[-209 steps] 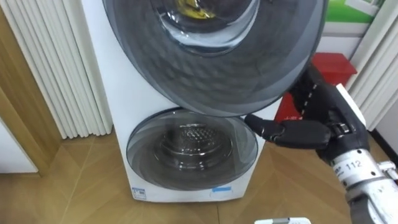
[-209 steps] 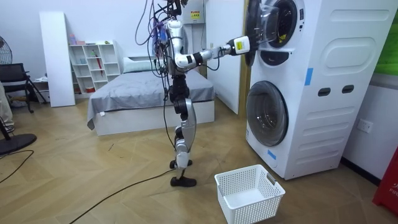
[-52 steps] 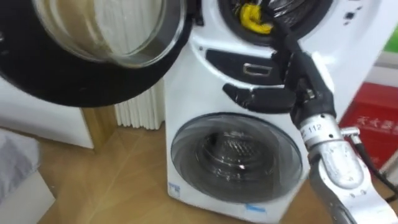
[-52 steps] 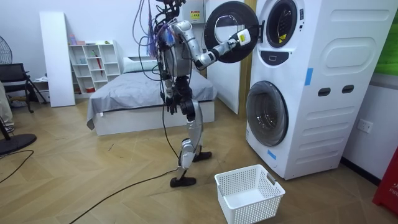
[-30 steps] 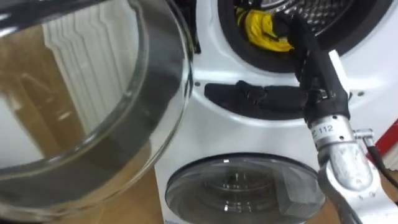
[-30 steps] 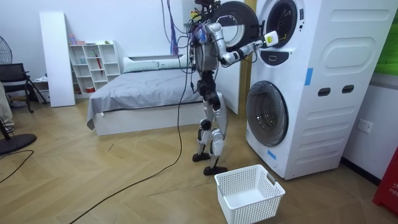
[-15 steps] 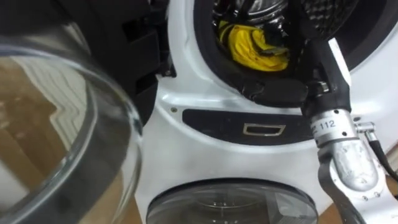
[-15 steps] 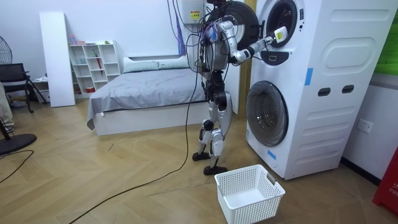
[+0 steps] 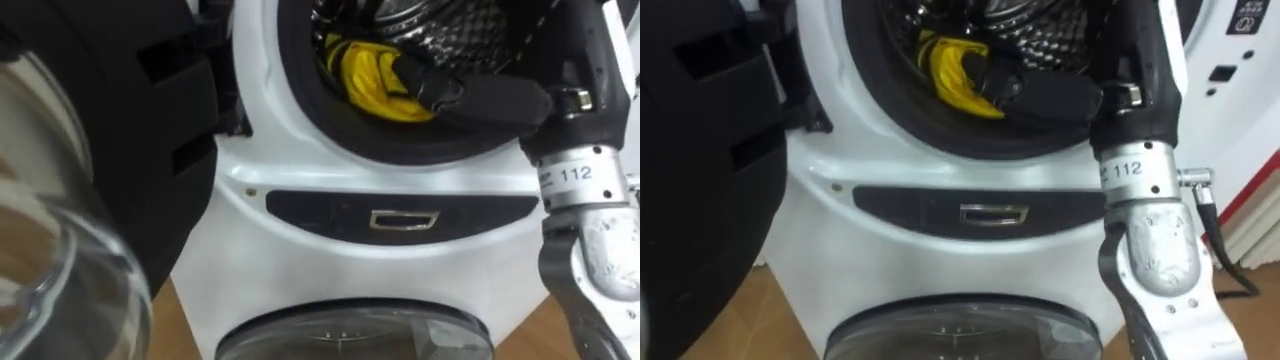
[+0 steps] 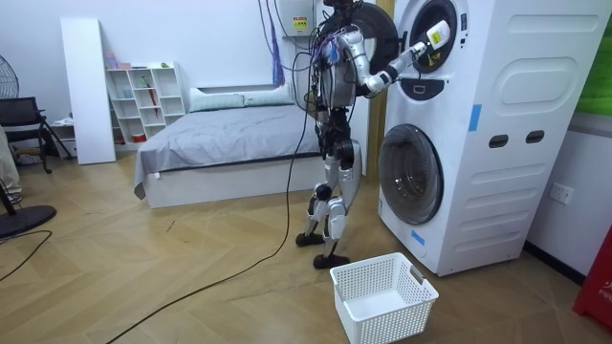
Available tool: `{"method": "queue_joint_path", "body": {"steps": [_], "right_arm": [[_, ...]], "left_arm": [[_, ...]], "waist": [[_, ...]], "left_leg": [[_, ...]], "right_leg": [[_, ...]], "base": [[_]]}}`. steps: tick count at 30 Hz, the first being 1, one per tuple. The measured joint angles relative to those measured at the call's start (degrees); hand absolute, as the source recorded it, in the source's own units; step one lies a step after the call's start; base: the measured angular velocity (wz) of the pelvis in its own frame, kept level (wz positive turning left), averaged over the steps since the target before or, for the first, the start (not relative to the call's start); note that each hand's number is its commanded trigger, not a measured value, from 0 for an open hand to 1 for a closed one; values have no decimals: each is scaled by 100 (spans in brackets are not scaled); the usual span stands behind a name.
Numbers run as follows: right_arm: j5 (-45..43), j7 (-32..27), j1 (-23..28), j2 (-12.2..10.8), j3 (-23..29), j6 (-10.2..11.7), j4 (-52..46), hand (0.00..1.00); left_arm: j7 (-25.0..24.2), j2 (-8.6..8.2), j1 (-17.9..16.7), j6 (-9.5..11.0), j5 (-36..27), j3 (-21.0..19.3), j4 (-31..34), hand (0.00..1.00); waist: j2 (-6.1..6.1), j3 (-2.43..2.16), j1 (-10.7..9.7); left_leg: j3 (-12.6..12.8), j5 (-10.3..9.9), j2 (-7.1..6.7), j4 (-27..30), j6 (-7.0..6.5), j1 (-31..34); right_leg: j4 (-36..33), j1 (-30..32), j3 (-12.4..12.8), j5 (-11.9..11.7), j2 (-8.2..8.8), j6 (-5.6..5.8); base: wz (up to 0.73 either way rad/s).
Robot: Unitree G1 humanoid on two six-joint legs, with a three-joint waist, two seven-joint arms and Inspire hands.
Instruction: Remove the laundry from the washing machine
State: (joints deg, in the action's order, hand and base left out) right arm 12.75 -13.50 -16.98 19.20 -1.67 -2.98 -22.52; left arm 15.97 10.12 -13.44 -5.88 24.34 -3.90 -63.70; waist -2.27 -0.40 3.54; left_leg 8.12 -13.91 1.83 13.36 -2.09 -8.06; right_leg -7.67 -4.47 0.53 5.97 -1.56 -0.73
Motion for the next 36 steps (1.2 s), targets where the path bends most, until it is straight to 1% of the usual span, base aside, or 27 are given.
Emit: {"method": "queue_joint_path", "body": {"steps": [1, 2, 3, 4, 5, 6, 7, 8, 9, 10, 11, 13, 16, 17, 18, 19, 20, 21, 22, 23, 25, 27, 30, 31, 32, 33, 36], "right_arm": [[-12, 13, 8, -5, 37, 3, 19, 0], [-18, 30, 3, 13, 82, 6, 46, 0], [-21, 72, -39, 167, 269, 11, 120, 0], [-32, 105, -68, 198, 388, -66, 250, 0], [-53, 129, -134, 204, 394, -103, 327, 0], [-85, 175, -259, 204, 384, -142, 457, 0], [-145, 181, -313, 207, 381, -145, 500, 0], [-205, 182, -379, 217, 365, -144, 528, 0], [-211, 181, -435, 227, 341, -144, 579, 0], [-217, 178, -509, 283, 297, -150, 706, 0], [-195, 194, -561, 358, 284, -151, 886, 0], [-188, 250, -656, 462, 286, -195, 1259, 0], [-185, 377, -977, 480, 286, -284, 1585, 0], [-179, 398, -1069, 485, 284, -285, 1659, 0], [-181, 462, -1203, 498, 286, -307, 1829, 0], [-199, 551, -1253, 532, 272, -339, 1939, 0], [-222, 639, -1270, 602, 210, -353, 2060, 0], [-238, 681, -1296, 646, 134, -359, 2151, 0], [-249, 780, -1342, 739, -4, -443, 2288, 0], [-327, 873, -1343, 781, -74, -470, 2411, 0], [-491, 989, -1343, 791, -155, -538, 2504, 0], [-689, 1102, -1347, 802, -158, -534, 2516, 0], [-820, 1301, -1447, 860, -160, -522, 2725, 0], [-832, 1399, -1451, 921, -169, -528, 2748, 0], [-835, 1458, -1457, 954, -171, -528, 2742, 0], [-837, 1579, -1473, 995, -173, -528, 2742, 0], [-858, 1875, -1476, 1135, -180, -534, 2744, 0]], "left_arm": [[-15, -3, 12, -4, 0, -32, 6, 0], [-36, -15, 11, -2, 6, -36, 23, 0], [-92, -51, 116, -30, 43, -26, 111, 0], [-106, -35, 145, -51, 73, -35, 131, 0], [-103, -32, 143, -55, 101, -44, 123, 0], [-103, -29, 137, -86, 122, -44, 107, 0], [-99, -24, 136, -137, 124, -54, 139, 0], [-91, -19, 106, -156, 125, -68, 183, 0], [-90, -20, 85, -170, 125, -68, 182, 0], [-95, -19, 70, -197, 125, -70, 194, 0], [-106, -15, 103, -228, 123, -84, 231, 0], [-150, -15, 166, -244, 121, -175, 233, 0], [-201, -17, 188, -276, 122, -272, 250, 0], [-226, -18, 187, -295, 124, -274, 266, 0], [-312, -18, 188, -338, 141, -293, 296, 0], [-359, -16, 184, -379, 167, -297, 299, 0], [-415, -7, 182, -413, 170, -299, 300, 0], [-431, -6, 164, -427, 169, -298, 303, 0], [-441, -4, 138, -460, 168, -298, 318, 0], [-473, -2, 124, -511, 174, -302, 363, 0], [-576, 12, 72, -522, 237, -305, 446, 0], [-671, 13, 38, -522, 277, -342, 516, 0], [-792, 20, -18, -508, 267, -487, 583, 0], [-807, 25, -18, -508, 260, -487, 609, 0], [-813, 29, -21, -507, 252, -486, 643, 0], [-819, 49, -18, -501, 228, -486, 692, 0], [-891, 67, -9, -500, 232, -485, 712, 0]], "waist": [[-184, 118, -20], [-261, 127, -41], [-163, 73, -92], [-252, 30, 32], [-263, 28, 95], [-244, 52, 186], [-254, 41, 247], [-287, 33, 286], [-285, 44, 284], [-272, 52, 279], [-285, 73, 249], [-312, 78, 269], [-356, 58, 281], [-361, 61, 288], [-378, 56, 318], [-394, 44, 345], [-412, 46, 356], [-421, 40, 368], [-442, 28, 403], [-465, 29, 449], [-474, 30, 476], [-480, 28, 505], [-504, 41, 486], [-517, 41, 482], [-534, 48, 479], [-577, 72, 477], [-625, 60, 467]], "left_leg": [[-7, -131, -95, 735, 192, 443], [-85, -172, -118, 603, 263, 643], [-124, 95, 69, 8, 197, 987], [77, 206, 13, 65, 31, 1027], [110, 209, -7, 62, 26, 1000], [101, 211, -37, 24, 21, 900], [75, 211, -54, -10, 21, 827], [29, 210, -73, -41, 23, 782], [18, 210, -78, -84, 23, 746], [-25, 211, -78, -153, 25, 708], [-77, 222, -118, -190, 39, 673], [-96, 230, -117, -189, 51, 657], [-98, 234, -120, -185, 56, 765], [-99, 234, -120, -184, 57, 791], [-101, 235, -124, -165, 58, 820], [-144, 235, -129, -153, 58, 839], [-211, 236, -137, -142, 58, 844], [-223, 236, -138, -141, 58, 839], [-238, 236, -137, -141, 59, 838], [-269, 238, -140, -137, 61, 838], [-348, 238, -150, -123, 61, 838], [-377, 238, -153, -120, 61, 834], [-429, 241, -157, -116, 64, 783], [-439, 241, -157, -114, 64, 774], [-441, 240, -158, -115, 64, 775], [-432, 242, -158, -114, 68, 780], [-433, 244, -156, -106, 72, 806]], "right_leg": [[93, -116, 453, -5, 213, -7], [92, -102, 607, -4, 270, -5], [-13, 36, 539, 62, 251, 99], [-82, 116, 494, 217, 350, 300], [-88, 116, 382, 233, 371, 323], [-76, 63, 141, 239, 393, 327], [-44, 22, -42, 239, 387, 319], [-31, -23, -119, 227, 377, 310], [-15, -52, -149, 226, 375, 310], [-17, -100, -247, 226, 358, 310], [-12, -138, -296, 227, 348, 309], [-9, -144, -342, 233, 344, 301], [-13, -50, -451, 249, 345, 284], [-13, -26, -495, 248, 346, 284], [-13, -3, -580, 248, 352, 284], [-15, 2, -616, 248, 353, 283], [-17, 1, -682, 248, 354, 283], [-21, 1, -696, 248, 355, 283], [-21, -14, -709, 249, 354, 283], [-20, -44, -740, 249, 354, 283], [-19, -54, -814, 249, 355, 283], [-19, -67, -847, 249, 356, 282], [-8, -143, -862, 251, 355, 281], [-12, -158, -863, 254, 354, 281], [-13, -157, -865, 258, 354, 280], [-15, -151, -865, 269, 354, 265], [-26, -125, -925, 269, 355, 265]], "base": [[28], [62], [45], [31], [-15], [-20], [-26], [-18], [-7], [9], [15], [6], [-4], [-5], [3], [15], [19], [16], [10], [11], [19], [11], [6], [5], [0], [0], [0]]}}
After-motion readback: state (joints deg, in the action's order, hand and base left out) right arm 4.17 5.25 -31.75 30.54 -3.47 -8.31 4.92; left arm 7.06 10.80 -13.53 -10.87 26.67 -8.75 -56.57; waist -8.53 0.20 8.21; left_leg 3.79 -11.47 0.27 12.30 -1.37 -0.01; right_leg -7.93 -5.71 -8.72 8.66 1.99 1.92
